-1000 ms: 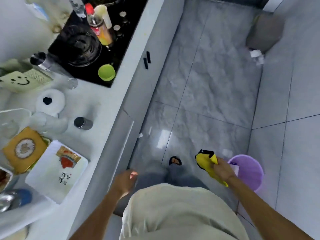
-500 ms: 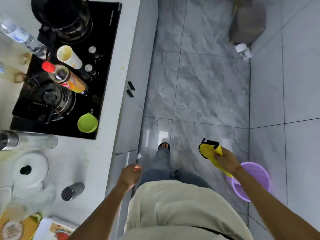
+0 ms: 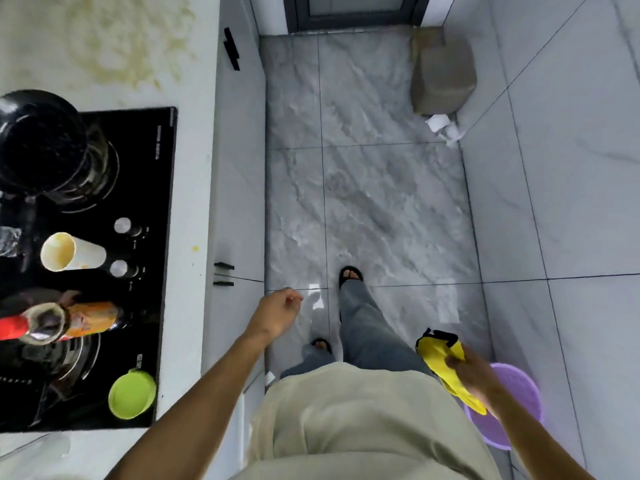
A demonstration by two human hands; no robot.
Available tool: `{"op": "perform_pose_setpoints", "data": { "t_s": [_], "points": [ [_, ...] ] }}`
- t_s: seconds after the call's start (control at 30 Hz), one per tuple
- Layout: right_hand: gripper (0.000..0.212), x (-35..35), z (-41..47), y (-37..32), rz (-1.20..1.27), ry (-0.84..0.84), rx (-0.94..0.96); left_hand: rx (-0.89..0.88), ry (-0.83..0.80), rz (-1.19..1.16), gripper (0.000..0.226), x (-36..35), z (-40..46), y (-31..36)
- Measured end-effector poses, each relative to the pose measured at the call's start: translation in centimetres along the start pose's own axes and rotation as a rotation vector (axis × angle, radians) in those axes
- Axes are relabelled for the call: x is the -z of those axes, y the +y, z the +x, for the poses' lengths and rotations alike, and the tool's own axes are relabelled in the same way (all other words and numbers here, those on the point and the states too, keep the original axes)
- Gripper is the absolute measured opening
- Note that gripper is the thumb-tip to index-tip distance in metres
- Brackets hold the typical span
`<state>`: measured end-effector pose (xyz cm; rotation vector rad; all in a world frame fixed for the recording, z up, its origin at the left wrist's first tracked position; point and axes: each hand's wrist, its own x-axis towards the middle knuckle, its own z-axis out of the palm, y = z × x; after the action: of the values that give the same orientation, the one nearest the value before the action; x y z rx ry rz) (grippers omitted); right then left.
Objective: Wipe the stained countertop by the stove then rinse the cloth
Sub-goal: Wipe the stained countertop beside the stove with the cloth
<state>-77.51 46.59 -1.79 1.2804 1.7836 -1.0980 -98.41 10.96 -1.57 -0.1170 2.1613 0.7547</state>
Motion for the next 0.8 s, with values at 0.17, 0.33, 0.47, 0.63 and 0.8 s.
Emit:
{"op": "perform_pose_setpoints", "data": {
  "t_s": [0.17, 0.33, 0.47, 0.63, 0.8],
  "points": [
    [0.040, 3.5, 4.1, -8.9, 0.008, -0.029, 0.019, 0.103, -0.033, 0.088, 0.029, 2.2, 3.1, 2.5],
    [0.028, 6.9, 6.8, -21.4, -0.111, -0.042, 0.187, 0.171, -0.061, 0.151, 0.027, 3.5, 4.6, 2.9],
    [0.027, 8.3, 9.1, -30.6, -0.208, -0.060, 0.308, 0.243, -0.070, 0.156, 0.029, 4.5, 5.9, 3.4],
    [0.036, 8.9, 12.3, -38.9, -0.285, -0.070, 0.387, 0.305, -0.070, 0.078, 0.027, 6.7, 9.4, 4.8],
    [0.039, 9.8, 15.0, -44.3, -0.346, -0.083, 0.406, 0.280, -0.063, 0.082, 0.029, 10.7, 15.1, 8.0]
  ]
}}
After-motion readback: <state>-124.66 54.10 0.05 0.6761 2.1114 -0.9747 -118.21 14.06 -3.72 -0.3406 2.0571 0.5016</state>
